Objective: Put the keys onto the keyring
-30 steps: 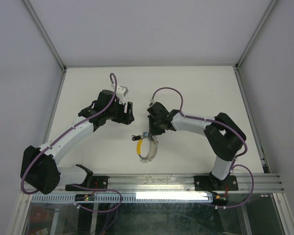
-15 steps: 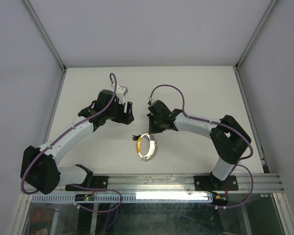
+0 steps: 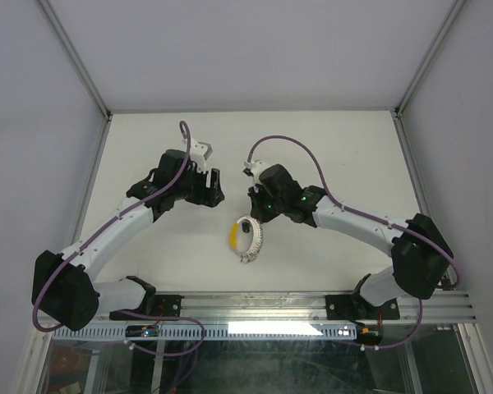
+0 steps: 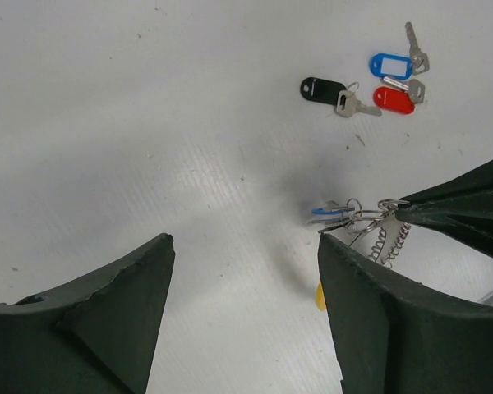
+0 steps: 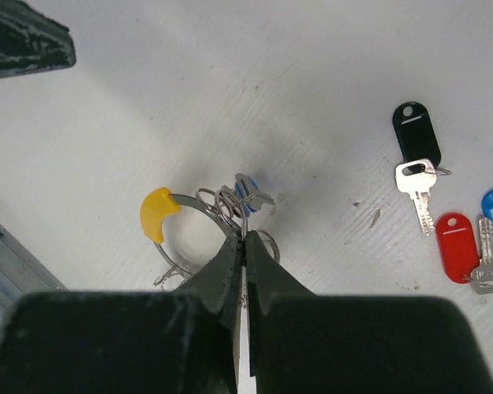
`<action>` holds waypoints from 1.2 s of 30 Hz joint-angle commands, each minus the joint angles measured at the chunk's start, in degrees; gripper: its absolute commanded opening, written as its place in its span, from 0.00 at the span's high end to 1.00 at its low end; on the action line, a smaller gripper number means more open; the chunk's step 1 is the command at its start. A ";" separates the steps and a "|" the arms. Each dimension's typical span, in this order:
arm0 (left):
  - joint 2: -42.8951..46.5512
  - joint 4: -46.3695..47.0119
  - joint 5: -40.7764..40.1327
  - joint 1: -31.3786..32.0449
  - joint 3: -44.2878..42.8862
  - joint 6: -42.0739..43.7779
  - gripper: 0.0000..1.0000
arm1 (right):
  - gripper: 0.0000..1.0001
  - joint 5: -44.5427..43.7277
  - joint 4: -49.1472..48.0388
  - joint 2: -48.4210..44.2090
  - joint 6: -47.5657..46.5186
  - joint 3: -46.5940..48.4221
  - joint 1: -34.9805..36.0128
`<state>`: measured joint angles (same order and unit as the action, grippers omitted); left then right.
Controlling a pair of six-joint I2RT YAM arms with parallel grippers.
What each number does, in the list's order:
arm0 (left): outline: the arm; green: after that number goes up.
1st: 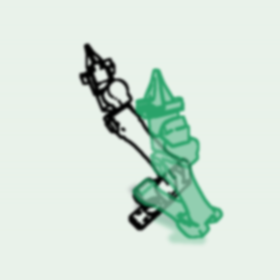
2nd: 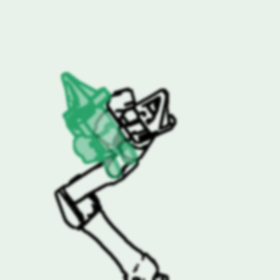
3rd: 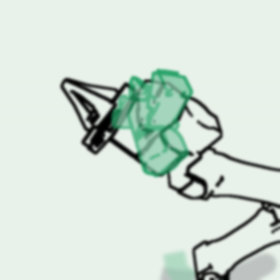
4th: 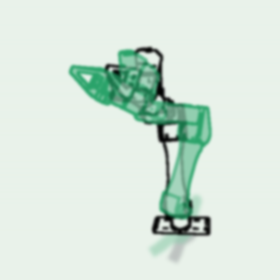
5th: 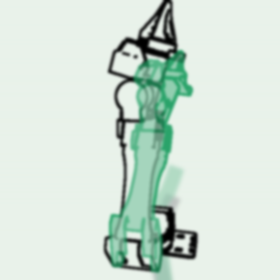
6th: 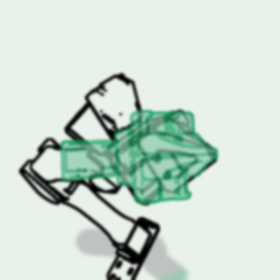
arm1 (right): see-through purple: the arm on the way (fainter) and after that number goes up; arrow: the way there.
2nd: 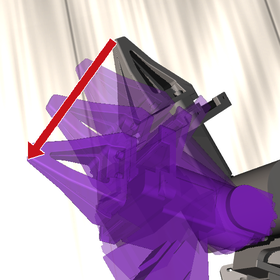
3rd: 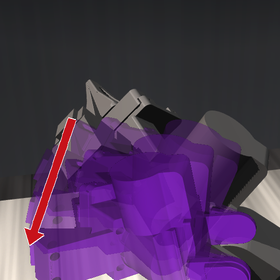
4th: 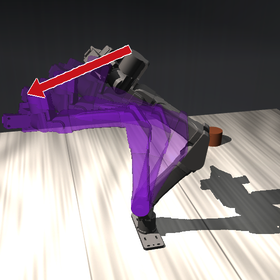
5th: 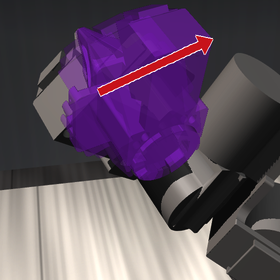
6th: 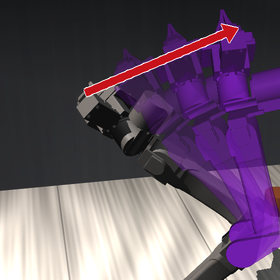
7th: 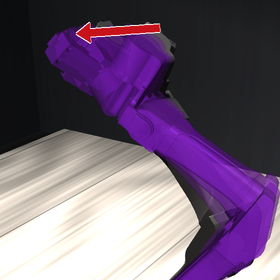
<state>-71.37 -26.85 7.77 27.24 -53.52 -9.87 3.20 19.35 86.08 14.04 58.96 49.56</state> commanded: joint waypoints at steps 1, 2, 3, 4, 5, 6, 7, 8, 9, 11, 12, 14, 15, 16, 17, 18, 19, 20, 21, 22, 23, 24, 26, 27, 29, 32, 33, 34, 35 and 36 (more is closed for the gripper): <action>4.75 4.81 2.76 -1.11 -0.87 0.21 0.31 | 1.00 2.09 -2.63 -7.41 -7.28 0.19 0.36; 5.32 5.32 3.16 -1.34 -0.71 0.11 0.31 | 1.00 2.67 -2.83 -8.87 -8.11 -0.09 0.36; 5.91 5.78 3.58 -1.52 -0.51 -0.03 0.31 | 1.00 2.57 -2.96 -10.24 -8.80 -0.29 0.36; 6.50 6.29 4.26 -1.77 -0.38 -0.21 0.31 | 1.00 2.24 -2.86 -11.94 -9.51 -0.35 0.36; 7.11 7.10 5.03 -2.08 -0.13 -0.28 0.31 | 1.00 2.24 -2.76 -13.03 -10.42 -0.29 0.36; 7.85 7.69 5.95 -2.29 0.09 -0.43 0.31 | 1.00 2.11 -2.59 -14.09 -11.11 -0.12 0.36; 8.71 8.55 6.82 -2.53 0.46 -0.69 0.31 | 1.00 1.96 -2.65 -15.17 -12.12 -0.03 0.42; 9.62 9.40 7.63 -2.69 0.76 -0.94 0.30 | 1.00 1.90 -2.76 -16.17 -12.98 0.09 0.37; 10.71 10.54 8.50 -2.78 1.30 -1.34 0.30 | 1.00 1.97 -3.05 -17.17 -13.78 0.18 0.36; 12.88 12.73 9.68 -2.81 2.21 -1.72 0.28 | 1.00 3.58 -4.77 -19.38 -17.76 -0.39 0.36; 13.96 13.90 9.66 -2.81 2.58 -2.31 0.28 | 1.00 4.40 -5.95 -20.70 -19.92 -1.20 0.36; 16.01 16.12 10.06 -2.81 3.45 -3.04 0.26 | 1.00 5.61 -8.09 -23.40 -24.28 -3.13 0.47; 16.53 17.31 10.44 -2.76 3.73 -3.62 0.25 | 1.00 7.18 -9.07 -24.71 -27.52 -4.20 0.45; 16.87 18.23 11.13 -2.80 4.02 -4.12 0.24 | 1.00 9.08 -10.06 -26.13 -31.32 -5.32 0.45; 17.02 19.14 12.29 -2.80 4.08 -4.62 0.24 | 1.00 10.96 -10.86 -27.72 -34.89 -6.71 0.45; 17.03 19.88 13.82 -2.81 4.07 -5.04 0.23 | 1.00 12.31 -11.84 -29.12 -38.03 -7.91 0.45; 16.93 20.49 15.50 -2.81 4.04 -5.29 0.23 | 1.00 13.02 -12.79 -30.63 -39.89 -8.91 0.45; 16.77 20.72 17.19 -2.81 3.85 -5.41 0.23 | 1.00 13.31 -13.59 -31.83 -40.80 -9.60 0.45; 16.71 20.96 18.63 -2.77 3.69 -5.47 0.23 | 1.00 13.96 -14.24 -32.86 -41.39 -10.12 0.45; 16.77 21.08 19.82 -2.73 3.63 -5.43 0.24 | 1.00 14.86 -14.64 -33.62 -41.63 -10.35 0.45; 16.90 21.15 20.69 -2.72 3.64 -5.32 0.24 | 1.00 15.66 -14.80 -34.17 -41.75 -10.60 0.45; 17.15 21.18 21.31 -2.66 3.70 -5.03 0.25 | 1.00 16.20 -15.10 -34.50 -41.39 -10.76 0.41; 17.82 21.22 21.64 -2.27 4.01 -4.59 0.25 | 1.00 16.77 -15.37 -34.48 -39.67 -10.59 0.44; 18.10 21.22 21.60 -1.89 4.22 -4.41 0.25 | 1.00 17.03 -15.12 -34.29 -38.90 -10.35 0.45; 18.60 21.20 21.56 -0.68 4.17 -3.86 0.24 | 1.00 17.47 -14.65 -33.98 -37.01 -9.91 0.45; 19.38 21.74 20.47 2.77 4.16 -2.69 0.25 | 1.00 18.51 -14.81 -33.79 -33.80 -9.76 0.41; 19.65 22.24 20.02 4.09 4.14 -2.12 0.26 | 1.00 18.66 -14.82 -33.65 -31.63 -9.62 0.44; 19.91 22.54 19.55 5.48 4.16 -1.63 0.27 | 1.00 18.68 -14.72 -33.41 -29.78 -9.24 0.45; 20.20 22.81 18.99 6.81 4.20 -1.08 0.27 | 1.00 18.57 -14.42 -33.25 -27.97 -8.77 0.45; 20.41 23.07 18.69 7.80 4.24 -0.65 0.27 | 1.00 18.30 -13.90 -32.93 -26.16 -8.21 0.45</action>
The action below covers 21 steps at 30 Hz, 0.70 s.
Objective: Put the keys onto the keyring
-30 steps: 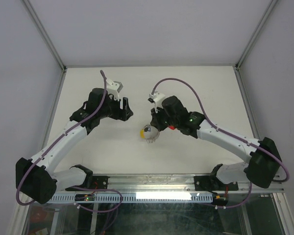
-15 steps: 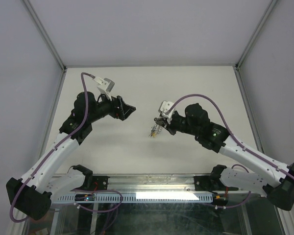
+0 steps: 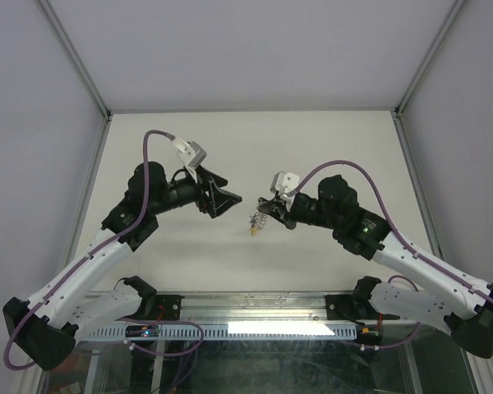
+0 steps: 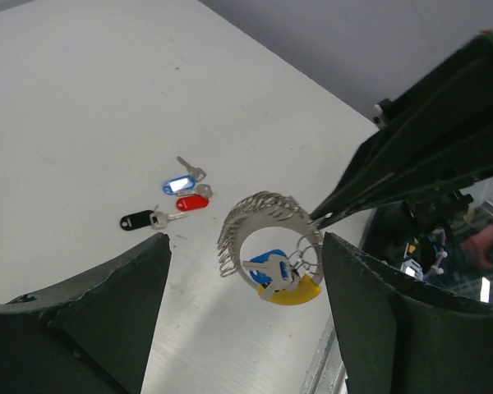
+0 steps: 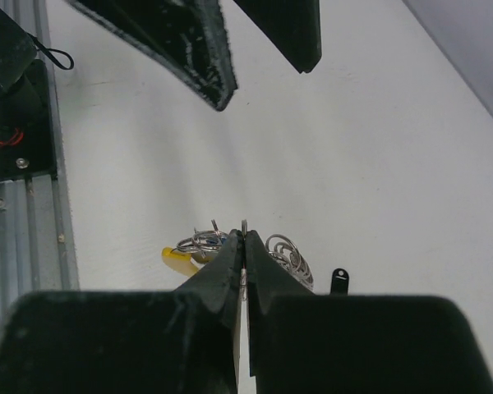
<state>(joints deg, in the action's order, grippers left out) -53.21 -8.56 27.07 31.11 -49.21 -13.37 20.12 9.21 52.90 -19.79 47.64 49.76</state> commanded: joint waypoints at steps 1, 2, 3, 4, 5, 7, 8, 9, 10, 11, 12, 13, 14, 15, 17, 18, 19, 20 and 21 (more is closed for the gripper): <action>2.45 5.24 -0.84 4.78 0.05 3.03 0.28 | 1.00 1.04 -3.24 0.80 9.73 3.82 0.19; 2.68 5.74 -0.64 5.31 0.15 3.11 0.27 | 1.00 0.53 -2.58 1.17 11.87 4.51 0.20; 2.84 6.05 -0.13 5.37 0.32 3.16 0.27 | 1.00 0.23 -1.63 1.68 13.75 5.30 0.25; 2.97 6.09 -0.06 5.44 0.34 3.17 0.26 | 1.00 0.07 -0.58 2.13 15.32 6.30 0.25; 3.02 6.18 -0.42 5.39 0.35 3.12 0.25 | 1.00 -0.31 0.41 2.50 16.73 6.79 0.25; 2.94 5.64 -1.26 5.37 -0.23 3.03 0.27 | 1.00 0.39 2.42 3.21 18.51 7.57 0.26; 2.82 5.67 -1.34 5.44 -0.53 3.00 0.27 | 1.00 1.19 3.22 3.45 19.18 7.78 0.25; 2.70 5.66 -1.18 5.45 -0.73 3.03 0.28 | 1.00 1.87 3.67 3.76 19.92 7.94 0.21; 2.51 5.70 -1.41 5.44 -0.96 2.91 0.29 | 1.00 2.72 3.82 3.97 21.13 7.98 0.21; 2.31 5.98 -1.60 5.45 -1.08 2.63 0.30 | 1.00 3.90 3.88 4.08 21.83 7.93 0.20; 1.97 6.07 -1.66 5.45 -1.22 2.56 0.30 | 1.00 5.43 3.77 4.06 22.36 7.96 0.20; 1.64 6.09 -1.64 5.45 -1.73 2.33 0.32 | 1.00 6.43 3.39 3.98 22.91 7.84 0.24; 1.36 5.97 -1.62 5.44 -2.15 1.85 0.33 | 1.00 6.78 3.12 3.84 23.59 7.73 0.25; 1.09 5.86 -1.43 5.43 -2.52 1.51 0.35 | 1.00 6.90 2.97 3.61 23.83 7.69 0.25; 1.11 6.09 -0.94 5.44 -2.71 1.13 0.36 | 1.00 5.88 3.18 3.17 23.86 7.73 0.25; 1.29 6.70 -0.50 5.45 -2.45 0.81 0.38 | 1.00 4.64 3.11 2.91 24.48 7.61 0.25; 1.61 7.24 -0.05 5.41 -2.26 0.72 0.41 | 1.00 3.49 2.72 2.55 24.79 7.36 0.25; 2.07 8.06 0.07 5.44 -1.81 0.59 0.46 | 1.00 2.15 2.25 2.15 25.06 6.95 0.25; 2.59 8.82 0.35 5.39 -1.14 0.60 0.51 | 1.00 0.65 1.95 1.71 25.28 6.68 0.25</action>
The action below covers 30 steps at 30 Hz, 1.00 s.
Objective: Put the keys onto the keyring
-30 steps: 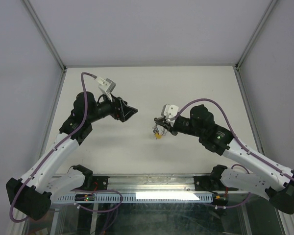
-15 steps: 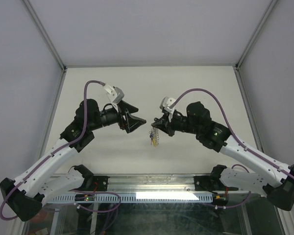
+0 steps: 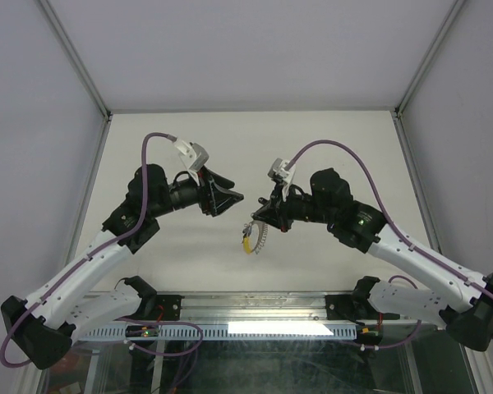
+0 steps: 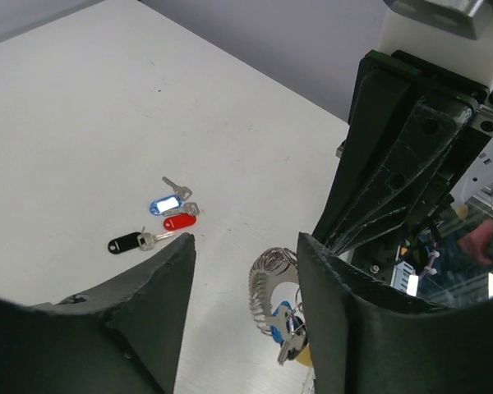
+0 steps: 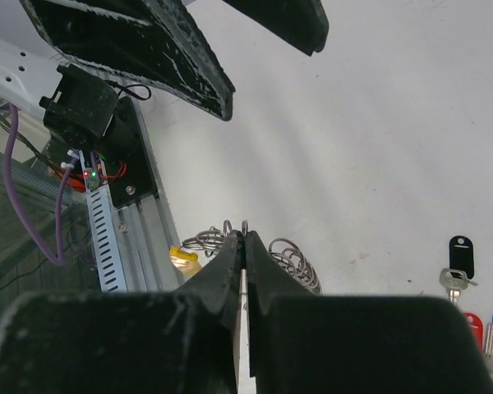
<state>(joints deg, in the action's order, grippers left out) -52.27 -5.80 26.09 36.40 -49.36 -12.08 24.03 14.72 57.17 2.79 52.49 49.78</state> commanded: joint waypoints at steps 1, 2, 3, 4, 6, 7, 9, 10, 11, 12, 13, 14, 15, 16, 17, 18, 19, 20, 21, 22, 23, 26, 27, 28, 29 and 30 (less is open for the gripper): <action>2.04 6.94 1.71 0.14 -0.41 -0.47 0.56 | 1.00 -4.41 -3.63 -2.91 2.72 1.63 0.23; 2.30 7.85 2.91 0.16 0.12 -0.36 0.58 | 1.00 -5.18 -3.70 -3.28 2.67 1.46 0.23; 2.34 8.67 4.45 0.16 0.49 -0.26 0.59 | 1.00 -5.93 -3.68 -3.85 2.71 1.47 0.23; 2.24 9.37 6.02 0.13 0.77 -0.18 0.58 | 1.00 -6.76 -3.61 -4.36 2.93 1.46 0.15; 1.18 10.01 8.58 0.30 0.45 -0.39 0.55 | 1.00 -8.60 -2.78 -5.39 3.10 1.62 0.23; 0.65 10.20 9.03 0.83 0.21 -0.21 0.55 | 1.00 -9.37 -2.30 -5.97 3.02 1.70 0.23; 0.33 10.26 7.54 3.27 0.14 1.25 0.55 | 1.00 -11.15 -1.49 -7.33 3.20 1.74 0.23; 0.35 10.42 6.09 4.91 0.27 2.14 0.55 | 1.00 -12.50 -0.95 -8.08 3.45 1.73 0.23; 0.33 10.63 3.80 7.43 0.37 2.75 0.55 | 1.00 -14.10 -0.15 -8.66 3.53 1.83 0.23; 0.22 10.90 2.03 8.99 0.39 3.10 0.56 | 1.00 -16.42 0.88 -9.18 3.50 2.02 0.23; -0.03 11.38 0.57 10.12 0.33 3.35 0.56 | 1.00 -17.88 2.13 -9.83 3.16 2.28 0.23; -0.46 11.97 -0.53 11.12 0.28 3.45 0.56 | 1.00 -19.28 3.30 -10.52 2.85 2.33 0.19; -0.98 12.43 -1.31 11.72 0.18 3.52 0.56 | 1.00 -20.46 4.30 -11.24 2.43 2.20 0.23; -1.79 13.00 -1.90 12.23 -0.16 3.56 0.56 | 1.00 -21.56 5.04 -12.25 2.04 1.92 0.23; -2.73 13.43 -2.07 12.53 -0.51 3.74 0.56 | 1.00 -22.69 5.46 -13.24 1.77 1.42 0.27; -3.72 13.89 -2.10 12.75 -1.04 4.00 0.56 | 1.00 -23.53 5.70 -14.50 1.47 0.80 0.17; -4.88 14.31 -1.84 12.93 -1.67 4.46 0.55 | 1.00 -24.08 5.50 -15.63 1.16 0.13 0.15; -5.92 14.92 -1.49 12.98 -2.27 4.92 0.55 | 1.00 -24.39 5.27 -16.76 0.84 -0.48 0.14; -7.24 15.97 -1.14 13.03 -2.93 5.31 0.54 | 1.00 -24.50 5.27 -17.66 0.56 -0.89 0.14; -8.43 16.50 -0.68 13.00 -3.82 5.74 0.53 | 1.00 -24.21 5.28 -18.23 0.25 -1.09 0.14; -9.86 16.62 -0.11 12.94 -5.03 6.41 0.52 | 1.00 -23.88 5.56 -18.66 -0.03 -1.13 0.14; -14.52 16.21 2.85 12.91 -9.73 7.91 0.54 | 1.00 -22.57 6.53 -19.53 -0.36 -0.85 0.14; -16.00 15.92 4.24 12.93 -11.20 8.26 0.56 | 1.00 -22.32 6.80 -19.78 -0.41 -0.57 0.14; -17.30 15.66 6.03 12.92 -13.19 8.49 0.58 | 1.00 -22.32 6.89 -20.07 -0.46 -0.49 0.12; -18.53 15.31 7.30 12.91 -14.42 8.60 0.61 | 1.00 -22.40 6.96 -20.43 -0.62 -0.40 0.14; -19.36 15.09 8.21 12.90 -15.39 8.78 0.63 | 1.00 -22.49 7.07 -20.76 -0.90 -0.37 0.14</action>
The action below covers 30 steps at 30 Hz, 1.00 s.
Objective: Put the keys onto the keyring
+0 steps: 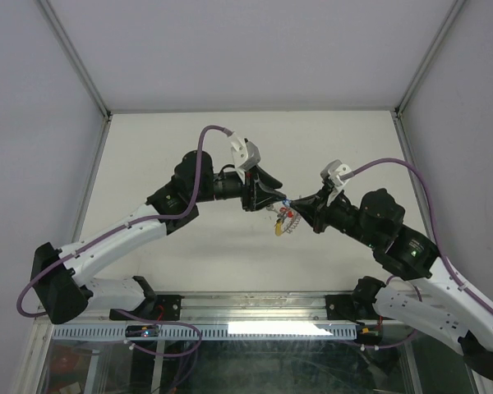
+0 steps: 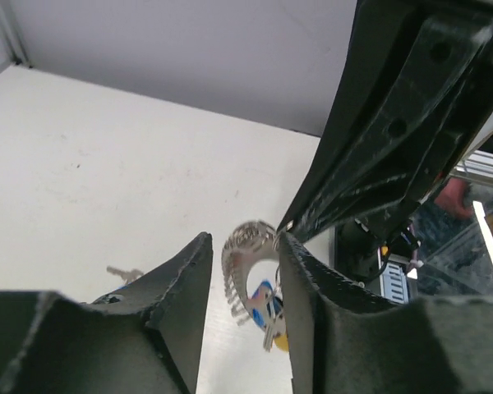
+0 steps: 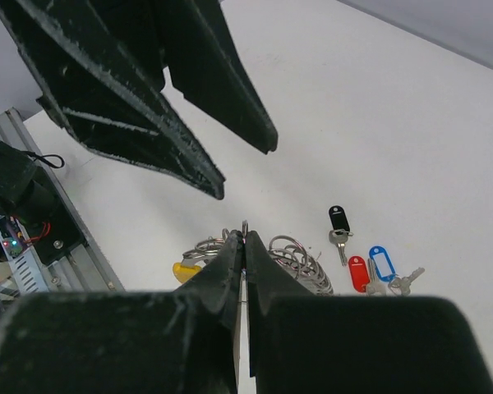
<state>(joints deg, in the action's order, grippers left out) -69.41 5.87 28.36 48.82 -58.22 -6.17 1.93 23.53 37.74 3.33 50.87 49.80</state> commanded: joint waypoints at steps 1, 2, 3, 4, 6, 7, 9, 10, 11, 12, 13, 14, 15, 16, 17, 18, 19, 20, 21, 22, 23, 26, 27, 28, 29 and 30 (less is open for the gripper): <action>-2.90 3.20 6.45 0.49 -7.19 2.96 0.67 | 1.00 -0.55 -1.60 -1.60 -1.71 1.28 0.12; -3.24 3.11 6.76 0.49 -7.54 3.02 0.69 | 1.00 -0.87 -1.52 -1.87 -1.89 1.30 0.12; -3.49 3.10 6.83 0.50 -7.80 3.13 0.70 | 1.00 -1.16 -1.35 -2.16 -2.07 1.32 0.12; -3.60 2.99 6.87 0.49 -7.98 3.17 0.70 | 1.00 -1.34 -1.34 -2.21 -2.05 1.28 0.12; -3.36 2.53 6.72 0.49 -8.17 3.27 0.69 | 1.00 -1.20 -1.73 -2.11 -1.70 1.25 0.12; -2.97 2.09 6.62 0.53 -8.04 3.36 0.68 | 1.00 -0.90 -1.97 -1.81 -1.36 1.26 0.12; -1.98 1.94 6.45 0.52 -7.05 3.54 0.67 | 1.00 0.40 -2.80 -1.17 -0.52 1.09 0.12; -1.23 1.82 5.81 0.49 -6.36 3.65 0.66 | 1.00 0.92 -3.58 -1.11 0.12 0.83 0.12; -0.41 1.62 5.39 0.50 -5.70 3.77 0.64 | 1.00 1.21 -4.61 -1.10 0.78 0.47 0.09; 0.42 1.45 4.95 0.49 -5.06 3.87 0.63 | 1.00 1.52 -5.73 -1.05 1.17 0.07 0.07; 1.28 1.47 4.54 0.49 -4.33 4.03 0.62 | 1.00 2.00 -6.89 -0.92 1.31 -0.22 0.10; 2.32 1.58 4.13 0.49 -3.54 4.24 0.61 | 1.00 2.50 -7.90 -0.78 1.31 -0.43 0.10; 3.22 1.55 3.59 0.50 -2.89 4.54 0.61 | 1.00 2.96 -8.99 -0.65 1.31 -0.70 0.07; 4.09 1.47 2.99 0.56 -2.07 4.85 0.61 | 1.00 4.10 -10.33 -0.62 0.98 -1.07 0.06; 5.00 1.39 2.76 0.50 -1.43 5.49 0.63 | 1.00 5.82 -12.02 -0.74 0.40 -1.68 0.06; 5.85 0.55 2.83 0.51 -0.84 6.33 0.66 | 1.00 7.67 -13.73 -1.01 -0.20 -2.40 0.11; 6.73 -0.67 3.06 0.49 -0.60 7.48 0.69 | 1.00 9.45 -15.39 -1.23 -1.05 -3.18 0.09; 7.62 -2.23 3.27 0.50 -0.54 8.67 0.72 | 1.00 11.39 -16.90 -1.65 -2.10 -4.36 0.12; 8.53 -3.47 3.40 0.49 -0.46 9.63 0.73 | 1.00 13.15 -18.42 -2.02 -3.16 -5.22 0.08; 9.62 -4.45 3.75 0.51 -0.18 10.44 0.73 | 1.00 14.87 -19.78 -2.39 -4.04 -6.20 0.12; 10.69 -4.98 4.19 0.51 0.25 10.88 0.73 | 1.00 16.72 -21.08 -2.72 -5.07 -7.09 0.05; 13.46 -5.00 6.28 0.54 1.78 11.25 0.73 | 1.00 20.67 -24.12 -3.41 -6.45 -9.12 0.12; 13.97 -5.06 6.89 0.51 2.15 11.41 0.73 | 1.00 21.64 -25.17 -3.60 -6.51 -9.73 0.12; 14.29 -5.24 7.41 0.54 2.46 11.63 0.73 | 1.00 22.74 -26.34 -3.79 -6.50 -10.19 0.12; 14.64 -5.32 8.02 0.52 2.75 11.85 0.73 | 1.00 23.75 -27.71 -4.01 -6.42 -10.66 0.12; 14.85 -5.27 8.66 0.54 3.21 11.87 0.73 | 1.00 24.74 -28.85 -4.19 -6.20 -11.09 0.12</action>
<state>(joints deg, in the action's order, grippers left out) -56.10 0.64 33.45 48.82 -56.18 3.25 19.53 6.61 35.29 -1.23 40.25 49.80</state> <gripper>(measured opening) 0.268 0.009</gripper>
